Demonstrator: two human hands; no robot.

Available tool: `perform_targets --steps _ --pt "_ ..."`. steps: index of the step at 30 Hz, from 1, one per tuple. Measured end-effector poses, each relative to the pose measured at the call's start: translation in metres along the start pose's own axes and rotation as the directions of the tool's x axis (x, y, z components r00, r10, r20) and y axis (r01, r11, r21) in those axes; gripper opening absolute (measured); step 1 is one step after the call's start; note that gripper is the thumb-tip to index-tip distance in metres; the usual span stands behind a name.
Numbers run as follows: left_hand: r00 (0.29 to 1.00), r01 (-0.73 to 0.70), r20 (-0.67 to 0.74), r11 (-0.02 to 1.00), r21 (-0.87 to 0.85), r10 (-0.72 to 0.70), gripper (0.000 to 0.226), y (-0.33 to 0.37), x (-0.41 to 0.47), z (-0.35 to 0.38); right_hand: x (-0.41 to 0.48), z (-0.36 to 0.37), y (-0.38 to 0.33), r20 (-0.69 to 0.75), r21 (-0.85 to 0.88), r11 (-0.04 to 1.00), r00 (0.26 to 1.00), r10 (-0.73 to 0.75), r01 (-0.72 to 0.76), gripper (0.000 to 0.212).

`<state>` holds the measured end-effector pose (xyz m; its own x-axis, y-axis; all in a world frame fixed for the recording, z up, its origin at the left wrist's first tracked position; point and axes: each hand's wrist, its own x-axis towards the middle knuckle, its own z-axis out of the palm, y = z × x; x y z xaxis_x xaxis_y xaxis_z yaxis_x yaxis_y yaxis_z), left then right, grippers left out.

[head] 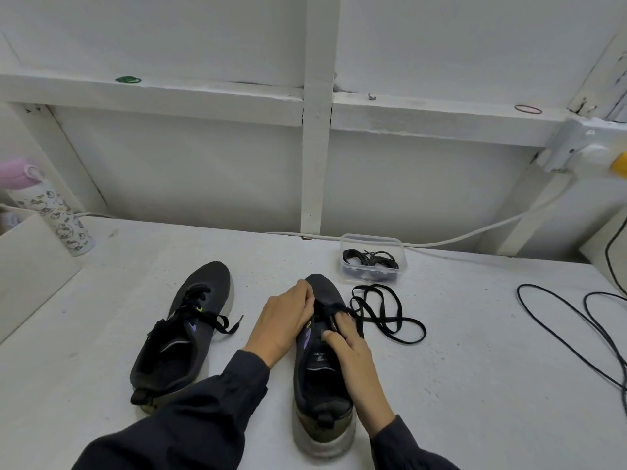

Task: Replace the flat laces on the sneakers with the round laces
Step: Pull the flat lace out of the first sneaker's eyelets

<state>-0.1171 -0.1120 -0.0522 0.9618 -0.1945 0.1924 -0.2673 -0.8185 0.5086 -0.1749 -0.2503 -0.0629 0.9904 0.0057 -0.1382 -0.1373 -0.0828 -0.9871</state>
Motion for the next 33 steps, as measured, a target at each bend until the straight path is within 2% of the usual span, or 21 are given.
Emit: perform_targets --steps 3,6,9,13,17,22,28,33 --pt "0.999 -0.006 -0.033 0.999 -0.044 0.004 0.017 -0.004 0.003 0.003 -0.002 -0.001 -0.001 -0.024 0.004 1.0 1.0 0.02 -0.02 0.042" --pt "0.992 0.066 -0.089 0.96 -0.274 -0.094 0.01 -0.01 -0.005 0.004 -0.005 0.001 -0.003 -0.038 0.027 1.0 0.999 0.009 -0.008 0.059" --pt "0.975 0.119 -0.125 0.91 -0.397 -0.182 0.014 -0.012 -0.019 0.006 -0.004 0.002 -0.003 -0.055 0.051 0.999 0.998 0.013 -0.01 0.056" --pt "0.984 0.08 -0.119 0.926 -0.369 -0.133 0.006 -0.013 -0.028 0.009 -0.002 0.0 0.001 -0.048 0.028 1.0 0.999 0.0 0.002 0.038" --pt "0.985 0.097 -0.119 0.971 -0.22 -0.125 0.013 -0.01 -0.022 0.006 -0.002 -0.002 0.003 -0.019 0.069 0.998 1.0 0.011 -0.01 0.026" --pt "0.984 0.137 -0.105 0.986 -0.098 -0.147 0.018 -0.011 -0.006 0.003 -0.002 -0.002 0.005 -0.026 0.092 0.995 0.998 0.049 -0.047 0.055" --pt "0.963 0.202 -0.084 0.893 -0.403 -0.255 0.016 -0.006 -0.017 0.001 -0.002 -0.003 0.004 -0.036 0.108 0.993 0.998 0.052 -0.048 0.053" --pt "0.979 0.137 -0.086 0.904 -0.406 -0.187 0.015 -0.013 -0.027 0.013 -0.002 -0.003 0.005 -0.038 0.1 0.993 0.997 0.068 -0.064 0.053"
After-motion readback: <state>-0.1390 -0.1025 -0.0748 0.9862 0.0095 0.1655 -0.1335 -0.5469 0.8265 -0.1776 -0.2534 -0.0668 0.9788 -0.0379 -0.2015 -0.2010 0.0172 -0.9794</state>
